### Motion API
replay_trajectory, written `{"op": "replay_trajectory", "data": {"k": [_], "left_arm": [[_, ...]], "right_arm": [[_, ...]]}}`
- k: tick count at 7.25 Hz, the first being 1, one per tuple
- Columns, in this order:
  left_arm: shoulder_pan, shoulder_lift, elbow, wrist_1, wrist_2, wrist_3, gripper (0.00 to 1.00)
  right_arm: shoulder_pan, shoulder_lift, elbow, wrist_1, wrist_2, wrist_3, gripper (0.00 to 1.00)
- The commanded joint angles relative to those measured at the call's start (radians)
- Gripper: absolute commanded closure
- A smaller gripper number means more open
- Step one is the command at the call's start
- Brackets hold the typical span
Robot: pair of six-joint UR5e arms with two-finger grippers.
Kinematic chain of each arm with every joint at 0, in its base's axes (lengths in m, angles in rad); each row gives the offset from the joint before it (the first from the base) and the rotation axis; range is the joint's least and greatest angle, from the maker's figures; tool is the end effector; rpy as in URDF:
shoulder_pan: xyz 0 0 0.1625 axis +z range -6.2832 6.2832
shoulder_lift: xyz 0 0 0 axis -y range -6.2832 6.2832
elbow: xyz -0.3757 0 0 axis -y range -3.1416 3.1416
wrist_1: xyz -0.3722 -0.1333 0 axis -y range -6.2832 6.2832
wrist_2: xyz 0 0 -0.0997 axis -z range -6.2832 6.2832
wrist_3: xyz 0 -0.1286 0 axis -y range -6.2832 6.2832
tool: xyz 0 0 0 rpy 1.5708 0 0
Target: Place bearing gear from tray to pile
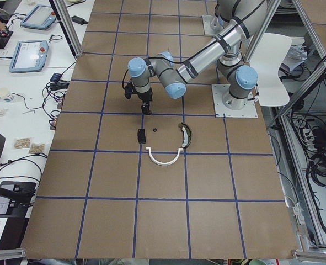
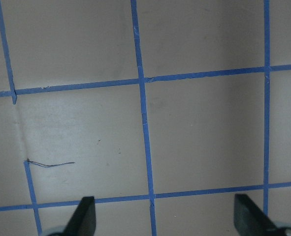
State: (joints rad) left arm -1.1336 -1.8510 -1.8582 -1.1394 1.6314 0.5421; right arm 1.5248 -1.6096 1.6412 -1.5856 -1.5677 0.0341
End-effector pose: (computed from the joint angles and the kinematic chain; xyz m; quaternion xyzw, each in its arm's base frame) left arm 0.0976 -0.5053 0.1827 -0.0543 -0.9957 -0.0742 0.0053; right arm 0.1126 -0.4606 0.3959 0.0400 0.9992 0.0084 0.0016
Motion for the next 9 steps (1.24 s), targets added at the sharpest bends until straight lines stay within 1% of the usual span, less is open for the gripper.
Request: {"op": "replay_trajectory", "data": {"k": [1,2,3,5,6,7,9], "left_arm": [[0.044,-0.020,-0.002,-0.007,0.004,0.054,0.00],[0.105,-0.040,-0.015,-0.007,0.004,0.077,0.00],[0.130,-0.060,-0.050,0.003,0.001,0.072,0.00],[0.127,-0.089,-0.058,0.015,-0.002,0.059,0.00],[0.127,-0.105,-0.058,0.038,-0.002,0.059,0.02],[0.127,-0.115,-0.053,0.053,-0.002,0.059,0.10],[0.123,-0.108,-0.038,0.064,0.005,0.076,0.78]], "right_arm": [[0.000,-0.004,0.002,0.000,0.000,0.001,0.00],[0.000,-0.004,0.005,0.000,0.000,0.001,0.00],[0.000,-0.004,0.002,-0.002,0.000,0.001,0.00],[0.000,-0.004,0.002,-0.001,0.000,0.007,0.00],[0.000,-0.004,0.003,-0.002,0.000,0.007,0.00],[-0.006,-0.006,0.003,-0.001,-0.005,0.010,0.00],[-0.005,-0.004,0.003,-0.004,-0.005,0.010,0.00]]}}
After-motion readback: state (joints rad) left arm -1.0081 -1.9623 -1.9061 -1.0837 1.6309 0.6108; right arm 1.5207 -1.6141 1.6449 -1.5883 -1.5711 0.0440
